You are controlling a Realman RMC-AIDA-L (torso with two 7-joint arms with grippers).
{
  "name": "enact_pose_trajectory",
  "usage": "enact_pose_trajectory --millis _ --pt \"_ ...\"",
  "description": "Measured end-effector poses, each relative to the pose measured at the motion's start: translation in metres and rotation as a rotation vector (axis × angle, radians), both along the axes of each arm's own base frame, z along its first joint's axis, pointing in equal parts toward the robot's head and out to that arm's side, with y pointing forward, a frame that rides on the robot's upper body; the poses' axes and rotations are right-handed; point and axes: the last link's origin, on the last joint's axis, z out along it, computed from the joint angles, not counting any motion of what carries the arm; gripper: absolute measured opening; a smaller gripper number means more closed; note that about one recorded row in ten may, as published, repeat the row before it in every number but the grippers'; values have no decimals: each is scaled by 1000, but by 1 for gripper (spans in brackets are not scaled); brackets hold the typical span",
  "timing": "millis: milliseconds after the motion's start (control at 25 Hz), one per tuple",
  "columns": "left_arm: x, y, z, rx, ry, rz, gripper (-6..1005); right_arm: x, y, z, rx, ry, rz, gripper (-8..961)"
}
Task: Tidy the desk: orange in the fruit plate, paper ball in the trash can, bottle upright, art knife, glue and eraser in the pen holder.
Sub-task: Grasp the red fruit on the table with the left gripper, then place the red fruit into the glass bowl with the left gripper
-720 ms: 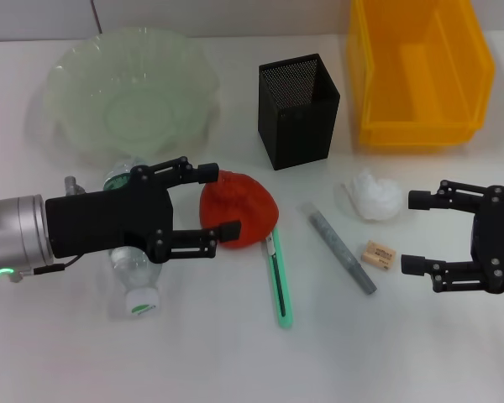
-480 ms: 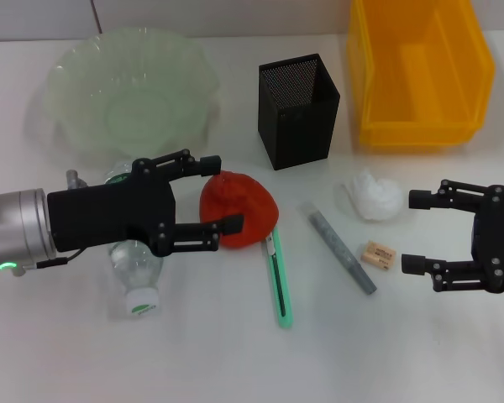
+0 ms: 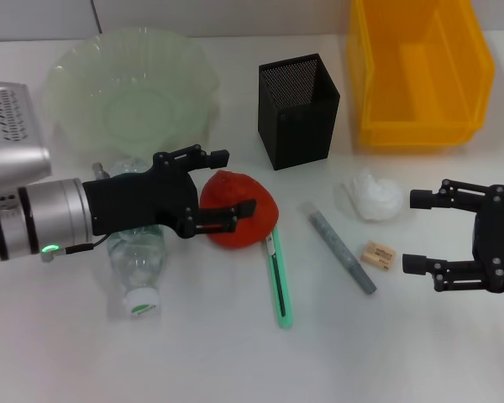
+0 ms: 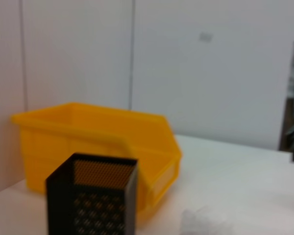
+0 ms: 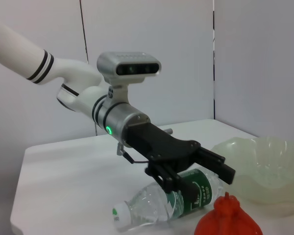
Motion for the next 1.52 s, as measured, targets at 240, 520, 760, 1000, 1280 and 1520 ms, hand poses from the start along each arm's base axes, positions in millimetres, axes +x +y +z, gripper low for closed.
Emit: enact_pose_trajectory --millis 240,520,760,1000,1280,1520 --pt "-6 9 -10 26 66 53 820 0 0 0 0 -2 -1 830" --pt "-11 17 -16 44 110 100 808 1 -1 0 -1 -1 -4 829" --pt "-11 21 -15 51 119 113 734 3 -3 0 0 -1 -11 829" --pt "-8 18 -17 7 123 112 628 4 -4 0 3 -2 -17 828" --pt "0 18 -4 4 57 90 335 6 -6 0 6 0 -24 828" --pt "9 25 26 87 -44 77 211 7 -7 1 11 -5 -26 827"
